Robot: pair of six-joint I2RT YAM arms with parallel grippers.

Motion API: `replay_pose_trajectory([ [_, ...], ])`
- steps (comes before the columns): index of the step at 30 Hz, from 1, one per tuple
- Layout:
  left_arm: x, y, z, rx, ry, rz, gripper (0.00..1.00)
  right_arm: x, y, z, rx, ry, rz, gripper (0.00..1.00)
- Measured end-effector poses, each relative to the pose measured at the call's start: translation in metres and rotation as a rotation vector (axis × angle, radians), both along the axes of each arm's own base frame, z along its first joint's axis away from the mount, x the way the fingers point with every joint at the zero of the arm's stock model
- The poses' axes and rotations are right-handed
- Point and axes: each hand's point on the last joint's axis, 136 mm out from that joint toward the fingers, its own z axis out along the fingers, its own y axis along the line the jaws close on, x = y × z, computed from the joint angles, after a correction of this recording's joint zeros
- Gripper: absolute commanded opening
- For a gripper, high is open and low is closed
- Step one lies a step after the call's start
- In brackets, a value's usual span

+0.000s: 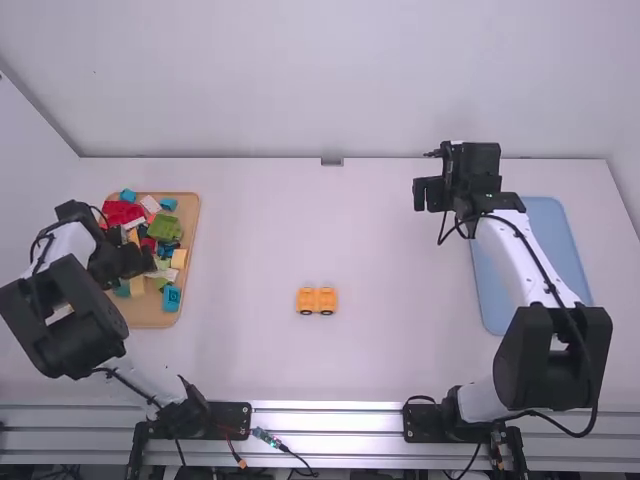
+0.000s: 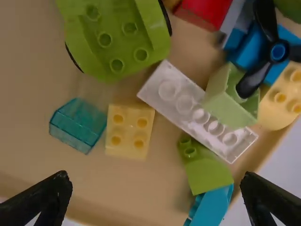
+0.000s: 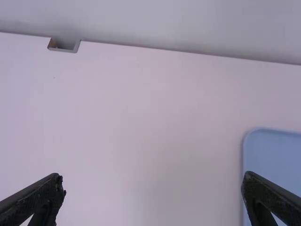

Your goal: Assemble lego blocks to make yellow taxi

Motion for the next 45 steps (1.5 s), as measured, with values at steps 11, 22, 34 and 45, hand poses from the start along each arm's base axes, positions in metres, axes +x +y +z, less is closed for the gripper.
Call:
replay_pose_trajectory([
  [11, 0.008, 0.008, -0.001, 0.032, -0.033, 0.023, 0.68, 0.000, 0.000, 0.000, 0.002, -0.001, -0.003, 0.99],
  [22, 0.003, 0.006, -0.013, 0.033, -0.026, 0.049, 0.59, 0.000, 0.000, 0.000, 0.002, -0.001, -0.003, 0.99],
  [34, -0.007, 0.014, -0.027, 0.094, 0.000, 0.087, 0.60, 0.000, 0.000, 0.000, 0.002, -0.001, -0.003, 0.99],
  [45, -0.005, 0.018, -0.037, 0.125, -0.033, 0.091, 0.59, 0.001, 0.000, 0.001, 0.001, -0.004, -0.001, 0.99],
])
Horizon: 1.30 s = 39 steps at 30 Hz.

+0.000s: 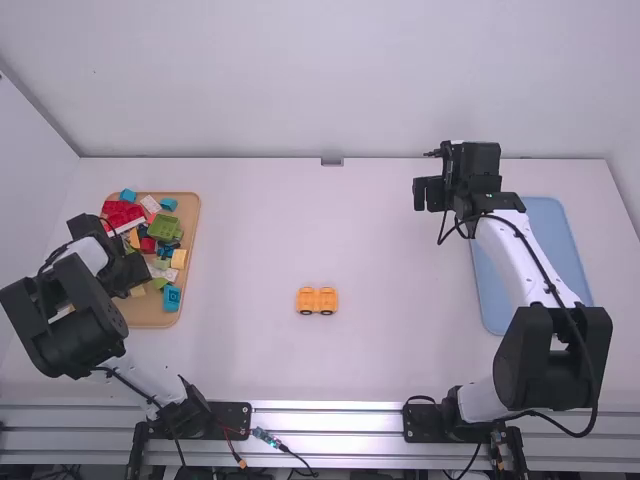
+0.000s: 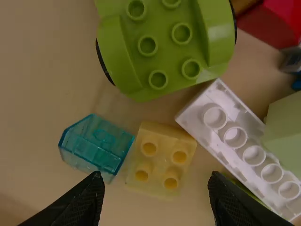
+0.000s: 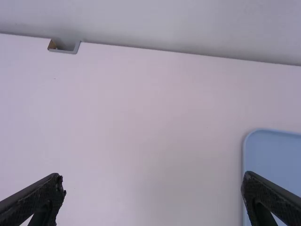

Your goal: Assemble lego blocks to make yellow taxi

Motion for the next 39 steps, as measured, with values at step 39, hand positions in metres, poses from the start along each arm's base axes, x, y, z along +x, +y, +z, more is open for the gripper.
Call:
replay_pose_trajectory([
  [39, 0.017, -0.002, -0.021, 0.081, -0.128, -0.173, 0.57, 0.000, 0.000, 0.000, 0.000, 0.000, 0.000, 0.99],
])
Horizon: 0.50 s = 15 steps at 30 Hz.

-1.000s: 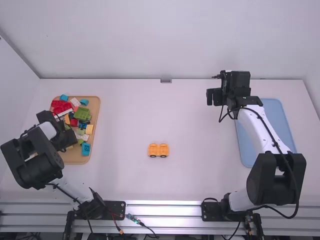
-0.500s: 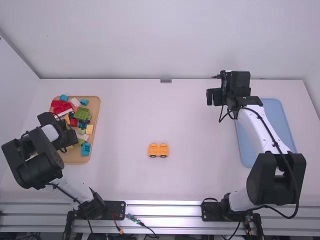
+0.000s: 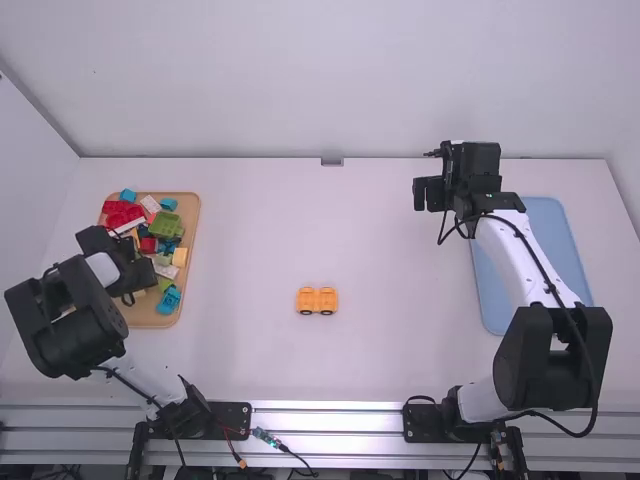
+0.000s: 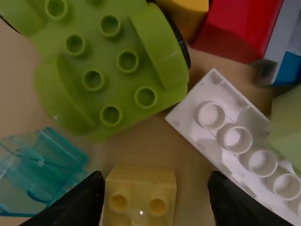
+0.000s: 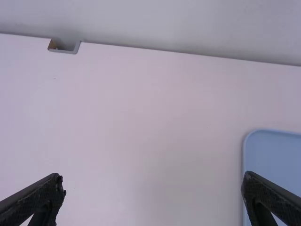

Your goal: Assemble lego blocks to make yellow taxi

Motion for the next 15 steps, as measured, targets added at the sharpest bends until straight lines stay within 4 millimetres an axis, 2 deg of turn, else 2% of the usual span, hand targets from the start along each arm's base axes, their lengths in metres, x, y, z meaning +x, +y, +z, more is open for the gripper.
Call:
replay_pose_trajectory([
  [2, 0.0002, -0.0003, -0.0001, -0.002, -0.002, -0.002, 0.50, 0.0000, 0.0001, 0.0002, -0.001, -0.001, 0.002, 0.99],
  [10, -0.0016, -0.0018, -0.0008, -0.008, 0.006, -0.001, 0.43, 0.0000, 0.0000, 0.0001, 0.000, 0.000, 0.000, 0.99],
  [12, -0.0021, -0.0020, -0.0011, -0.011, 0.007, 0.004, 0.38, 0.0000, -0.0001, 0.0000, 0.001, 0.000, -0.001, 0.99],
  [15, -0.0032, -0.0030, -0.0014, -0.016, 0.011, 0.006, 0.37, 0.0000, 0.0000, 0.0000, 0.001, 0.000, -0.001, 0.99],
])
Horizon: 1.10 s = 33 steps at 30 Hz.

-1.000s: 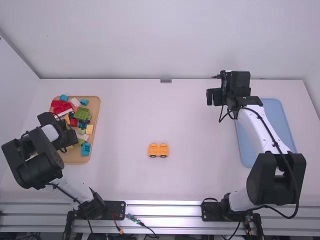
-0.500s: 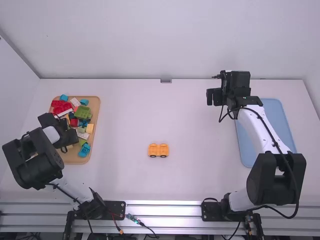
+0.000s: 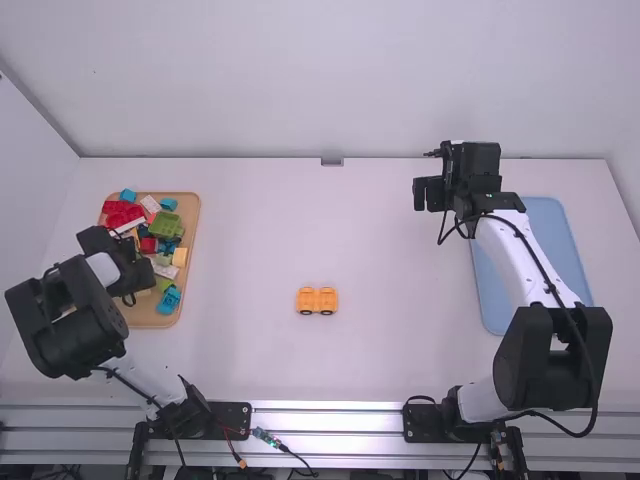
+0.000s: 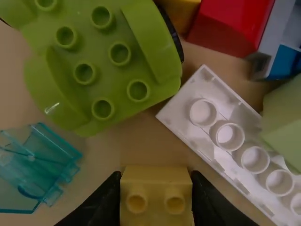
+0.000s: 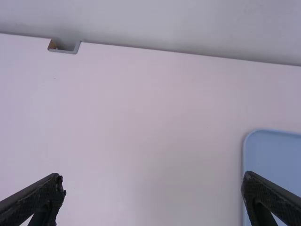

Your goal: Assemble lego blocks to make yellow taxi

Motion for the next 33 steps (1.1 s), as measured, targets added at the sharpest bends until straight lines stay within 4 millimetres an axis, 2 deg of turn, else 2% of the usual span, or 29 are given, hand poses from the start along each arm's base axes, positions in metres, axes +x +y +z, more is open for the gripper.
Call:
replay_pose_trajectory([
  [6, -0.001, 0.000, 0.000, -0.005, 0.001, 0.007, 0.35, 0.000, 0.000, 0.000, -0.001, -0.001, 0.001, 0.99],
  [13, -0.001, 0.000, 0.000, -0.005, -0.001, 0.023, 0.26, 0.000, 0.000, 0.000, -0.002, -0.001, 0.002, 0.99],
  [16, -0.003, -0.001, 0.000, -0.015, 0.009, 0.030, 0.27, 0.000, 0.000, 0.000, 0.000, 0.000, 0.001, 0.99],
  [21, -0.014, -0.007, 0.003, -0.069, 0.078, 0.076, 0.12, 0.000, 0.000, 0.000, -0.002, -0.001, 0.002, 0.99],
  [24, -0.014, -0.006, 0.010, -0.094, 0.099, 0.112, 0.10, 0.000, 0.000, 0.000, 0.000, 0.000, 0.000, 0.99],
  [27, -0.005, 0.001, 0.027, -0.098, 0.085, 0.144, 0.09, 0.000, 0.000, 0.000, -0.002, -0.001, 0.001, 0.99],
  [29, 0.002, 0.003, 0.038, -0.101, 0.077, 0.150, 0.04, 0.000, 0.000, 0.000, -0.003, -0.001, 0.002, 0.99],
  [33, 0.021, -0.009, 0.054, -0.120, 0.054, 0.090, 0.02, 0.000, 0.000, 0.000, -0.002, 0.000, 0.002, 0.99],
])
